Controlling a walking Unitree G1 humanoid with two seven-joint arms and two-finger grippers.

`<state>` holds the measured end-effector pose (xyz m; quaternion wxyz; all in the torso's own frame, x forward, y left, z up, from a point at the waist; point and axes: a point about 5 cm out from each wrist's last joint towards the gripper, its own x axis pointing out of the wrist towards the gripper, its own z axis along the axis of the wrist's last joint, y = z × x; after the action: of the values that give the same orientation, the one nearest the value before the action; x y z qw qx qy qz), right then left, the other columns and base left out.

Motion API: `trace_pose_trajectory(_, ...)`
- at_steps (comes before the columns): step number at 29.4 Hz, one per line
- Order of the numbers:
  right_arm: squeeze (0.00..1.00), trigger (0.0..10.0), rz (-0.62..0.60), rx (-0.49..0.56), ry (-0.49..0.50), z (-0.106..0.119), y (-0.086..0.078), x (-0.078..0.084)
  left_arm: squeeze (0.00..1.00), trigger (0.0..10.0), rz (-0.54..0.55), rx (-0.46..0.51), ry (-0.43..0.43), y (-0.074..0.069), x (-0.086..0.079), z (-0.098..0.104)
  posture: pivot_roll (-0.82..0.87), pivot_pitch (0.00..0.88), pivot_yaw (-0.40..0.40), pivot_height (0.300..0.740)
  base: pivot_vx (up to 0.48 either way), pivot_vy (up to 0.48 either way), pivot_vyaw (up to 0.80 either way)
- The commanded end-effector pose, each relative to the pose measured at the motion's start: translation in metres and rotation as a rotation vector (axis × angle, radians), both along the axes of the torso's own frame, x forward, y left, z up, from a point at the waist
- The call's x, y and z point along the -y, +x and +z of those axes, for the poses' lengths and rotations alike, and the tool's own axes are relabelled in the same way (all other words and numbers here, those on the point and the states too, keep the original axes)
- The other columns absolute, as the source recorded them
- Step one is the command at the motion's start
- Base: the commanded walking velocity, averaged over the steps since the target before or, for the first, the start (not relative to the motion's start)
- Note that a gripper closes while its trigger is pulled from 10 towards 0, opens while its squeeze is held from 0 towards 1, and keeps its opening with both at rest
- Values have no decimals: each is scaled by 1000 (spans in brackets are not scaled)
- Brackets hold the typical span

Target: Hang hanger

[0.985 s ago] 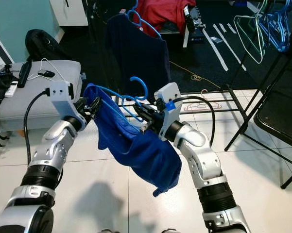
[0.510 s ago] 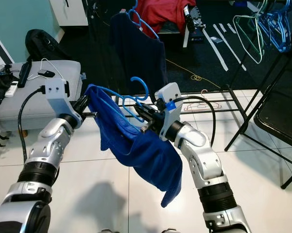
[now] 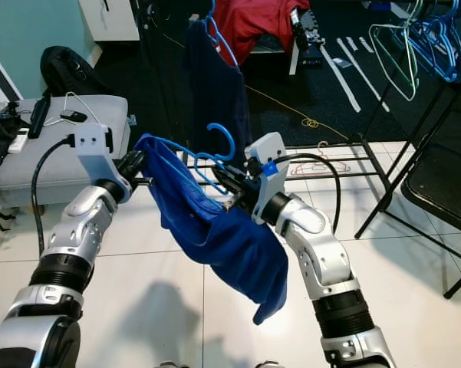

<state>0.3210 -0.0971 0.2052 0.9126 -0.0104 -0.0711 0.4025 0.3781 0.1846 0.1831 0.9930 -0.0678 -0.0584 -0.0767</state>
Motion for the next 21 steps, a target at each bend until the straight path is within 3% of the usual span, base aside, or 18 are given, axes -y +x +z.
trace_pose_trajectory(1,0,10000,15,24,12,5,-4,-3,1000,10000,-33,-20,3,0,6,-4,-58,141,37,740,0,0,0)
trace_pose_trajectory(8,0,10000,16,26,13,5,-5,-4,1000,10000,-36,-31,24,1,10,-6,-57,135,43,740,0,0,0)
trace_pose_trajectory(9,0,10000,17,27,13,4,-5,-5,0,10000,-2,-33,47,3,7,-5,-60,130,49,740,0,0,0)
trace_pose_trajectory(13,0,10000,17,28,12,4,-6,-5,0,10000,25,-29,58,5,4,-4,-60,130,49,740,0,0,0)
trace_pose_trajectory(16,0,10000,18,26,10,3,-7,-4,0,10000,125,-46,99,8,-9,-2,-57,126,50,740,0,0,0)
trace_pose_trajectory(21,0,10000,17,26,9,3,-7,-4,0,10000,169,-47,112,8,-19,0,-56,124,52,740,0,0,0)
